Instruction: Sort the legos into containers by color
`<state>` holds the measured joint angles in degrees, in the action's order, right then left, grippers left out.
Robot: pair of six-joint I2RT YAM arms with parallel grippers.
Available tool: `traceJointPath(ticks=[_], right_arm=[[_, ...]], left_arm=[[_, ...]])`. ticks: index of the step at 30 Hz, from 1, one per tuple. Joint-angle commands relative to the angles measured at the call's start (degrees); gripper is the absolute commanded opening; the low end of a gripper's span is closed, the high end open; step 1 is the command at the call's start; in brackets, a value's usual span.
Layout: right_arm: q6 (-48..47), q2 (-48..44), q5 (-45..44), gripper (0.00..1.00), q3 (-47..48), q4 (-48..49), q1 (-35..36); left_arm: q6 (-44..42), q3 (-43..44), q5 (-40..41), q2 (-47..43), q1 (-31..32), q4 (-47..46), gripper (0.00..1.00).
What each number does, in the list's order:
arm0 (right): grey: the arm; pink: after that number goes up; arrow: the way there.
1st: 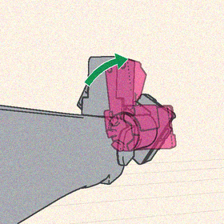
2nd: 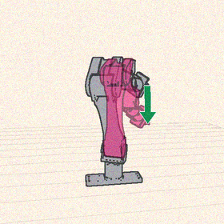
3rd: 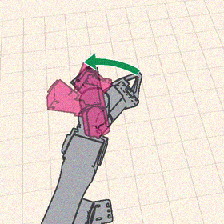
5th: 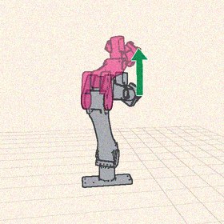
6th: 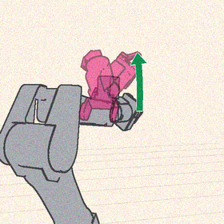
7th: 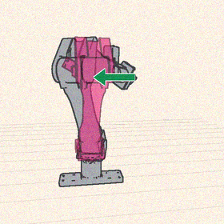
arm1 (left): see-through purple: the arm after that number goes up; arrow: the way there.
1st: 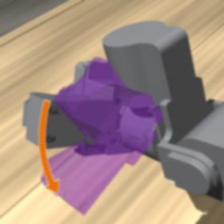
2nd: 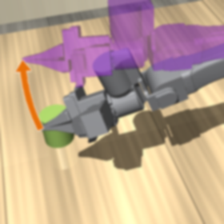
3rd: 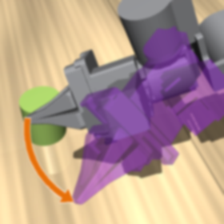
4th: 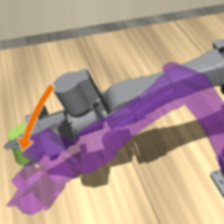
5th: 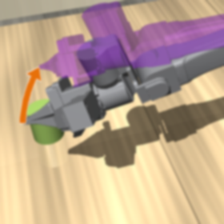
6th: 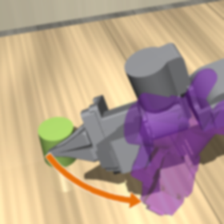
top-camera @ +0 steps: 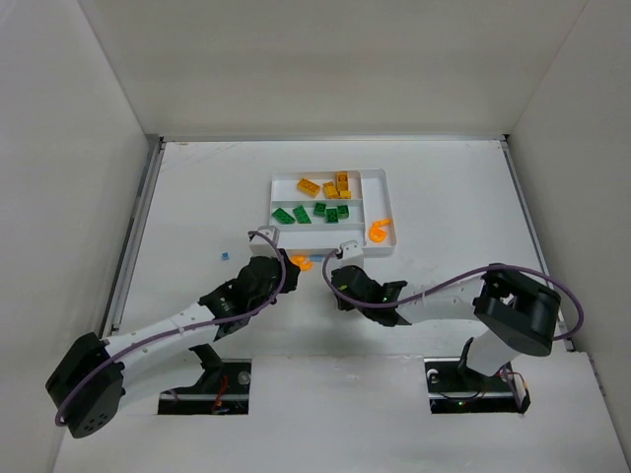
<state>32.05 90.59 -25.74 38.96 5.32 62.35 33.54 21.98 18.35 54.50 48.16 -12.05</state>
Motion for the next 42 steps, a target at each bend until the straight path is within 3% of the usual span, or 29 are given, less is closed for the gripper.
traceJointPath(ticks=[1,10,17,28,36,38,42], right_arm=[[1.8,-1.7,-0.6,0.29,-0.2,-5.2,0.5],[4.9,-8.8,-0.3,0.26,-3.7,-5.4,1.4],[8.2,-19.0,-1.0,0.26,-8.8,-6.2,0.8],[14.7,-39.6,-1.4,0.26,-16.4,-9.8,-8.2],[14.8,-45.1,-0.7,0.26,-16.8,-12.4,-12.0],[14.8,-44.6,-0.7,0.26,-16.5,-12.4,-12.3],[13.3,-42.2,-0.7,0.26,-15.2,-11.4,-14.7]], left_arm=[[0.8,1.7,-2.5,-0.4,-0.9,-0.2,0.14],[0.7,9.1,-5.3,8.6,0.6,-8.3,0.14],[-0.2,19.8,-9.1,22.0,2.2,-14.3,0.14],[-0.6,38.1,-14.8,43.7,1.2,-17.7,0.14],[0.0,51.5,-14.7,57.9,-0.9,-17.1,0.15],[0.2,53.3,-14.4,59.3,-1.2,-17.0,0.19],[0.5,53.4,-14.3,57.9,-1.5,-17.6,0.39]])
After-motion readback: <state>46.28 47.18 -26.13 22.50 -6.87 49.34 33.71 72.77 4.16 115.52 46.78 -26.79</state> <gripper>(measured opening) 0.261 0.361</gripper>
